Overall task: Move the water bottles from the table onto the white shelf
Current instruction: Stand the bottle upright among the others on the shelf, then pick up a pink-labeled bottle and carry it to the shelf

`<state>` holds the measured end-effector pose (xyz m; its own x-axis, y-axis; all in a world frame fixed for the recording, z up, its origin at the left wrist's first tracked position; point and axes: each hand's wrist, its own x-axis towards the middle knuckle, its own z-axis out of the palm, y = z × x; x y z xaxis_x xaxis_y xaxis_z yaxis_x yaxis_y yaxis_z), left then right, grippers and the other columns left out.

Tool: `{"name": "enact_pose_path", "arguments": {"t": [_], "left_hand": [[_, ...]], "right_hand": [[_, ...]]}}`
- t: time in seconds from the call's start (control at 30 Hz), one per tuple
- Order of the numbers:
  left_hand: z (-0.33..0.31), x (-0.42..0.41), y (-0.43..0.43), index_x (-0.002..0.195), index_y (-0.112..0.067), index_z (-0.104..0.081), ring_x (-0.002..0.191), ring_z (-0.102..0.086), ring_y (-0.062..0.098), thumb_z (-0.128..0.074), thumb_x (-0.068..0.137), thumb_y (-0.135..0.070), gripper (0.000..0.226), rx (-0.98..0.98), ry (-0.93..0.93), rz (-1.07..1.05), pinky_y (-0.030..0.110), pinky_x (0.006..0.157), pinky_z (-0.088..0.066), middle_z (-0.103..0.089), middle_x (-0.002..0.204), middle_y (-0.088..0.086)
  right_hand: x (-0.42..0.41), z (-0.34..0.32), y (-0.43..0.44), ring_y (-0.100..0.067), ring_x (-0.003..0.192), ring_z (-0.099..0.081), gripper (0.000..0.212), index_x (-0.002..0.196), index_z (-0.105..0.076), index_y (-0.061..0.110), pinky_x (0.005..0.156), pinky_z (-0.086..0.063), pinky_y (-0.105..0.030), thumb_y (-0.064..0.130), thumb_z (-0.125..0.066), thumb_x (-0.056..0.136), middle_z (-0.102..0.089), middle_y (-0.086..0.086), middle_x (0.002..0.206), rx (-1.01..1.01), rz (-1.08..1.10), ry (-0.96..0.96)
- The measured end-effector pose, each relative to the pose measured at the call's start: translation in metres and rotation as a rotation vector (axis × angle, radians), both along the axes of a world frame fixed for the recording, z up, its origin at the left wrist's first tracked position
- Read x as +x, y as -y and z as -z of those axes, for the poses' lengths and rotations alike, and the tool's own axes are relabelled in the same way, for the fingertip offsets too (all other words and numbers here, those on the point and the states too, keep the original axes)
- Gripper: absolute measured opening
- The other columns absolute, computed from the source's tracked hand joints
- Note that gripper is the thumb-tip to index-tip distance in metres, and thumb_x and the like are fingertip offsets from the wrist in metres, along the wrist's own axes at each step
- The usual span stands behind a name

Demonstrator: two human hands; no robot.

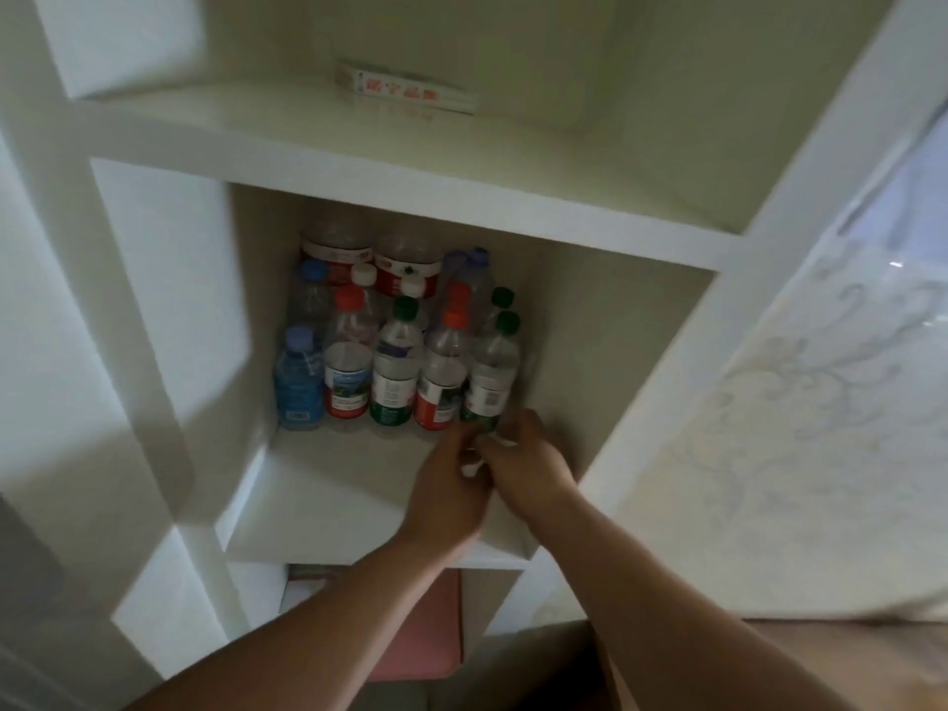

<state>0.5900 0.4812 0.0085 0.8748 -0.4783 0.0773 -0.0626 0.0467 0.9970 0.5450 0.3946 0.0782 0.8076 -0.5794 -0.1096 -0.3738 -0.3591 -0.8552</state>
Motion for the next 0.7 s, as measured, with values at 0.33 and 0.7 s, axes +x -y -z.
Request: {"name": "enact_pose_path", "arguments": {"t": [0.33, 0.7], "left_hand": [[-0.047, -0.135, 0.015, 0.091, -0.027, -0.065, 0.076, -0.067, 0.008, -0.071, 0.095, -0.006, 0.022, 0.110, 0.189, 0.132, 0.036, 0.066, -0.054, -0.072, 0.082, -0.010], [-0.033, -0.338, 0.305, 0.100, -0.020, -0.068, 0.091, -0.067, 0.018, -0.070, 0.098, -0.023, 0.003, 0.306, 0.522, 0.704, 0.033, 0.083, -0.054, -0.071, 0.094, -0.007]], "right_hand": [[-0.177, -0.021, 0.032, -0.006, 0.090, -0.073, 0.015, 0.109, -0.071, 0.026, 0.086, -0.063, -0.036, 0.038, -0.070, 0.100, -0.077, 0.008, 0.101, -0.051, 0.034, 0.083], [-0.451, 0.036, 0.265, -0.026, 0.076, -0.077, 0.007, 0.088, -0.073, 0.022, 0.075, -0.063, -0.055, 0.025, -0.067, 0.091, -0.078, -0.002, 0.076, -0.095, 0.644, 0.018]]}}
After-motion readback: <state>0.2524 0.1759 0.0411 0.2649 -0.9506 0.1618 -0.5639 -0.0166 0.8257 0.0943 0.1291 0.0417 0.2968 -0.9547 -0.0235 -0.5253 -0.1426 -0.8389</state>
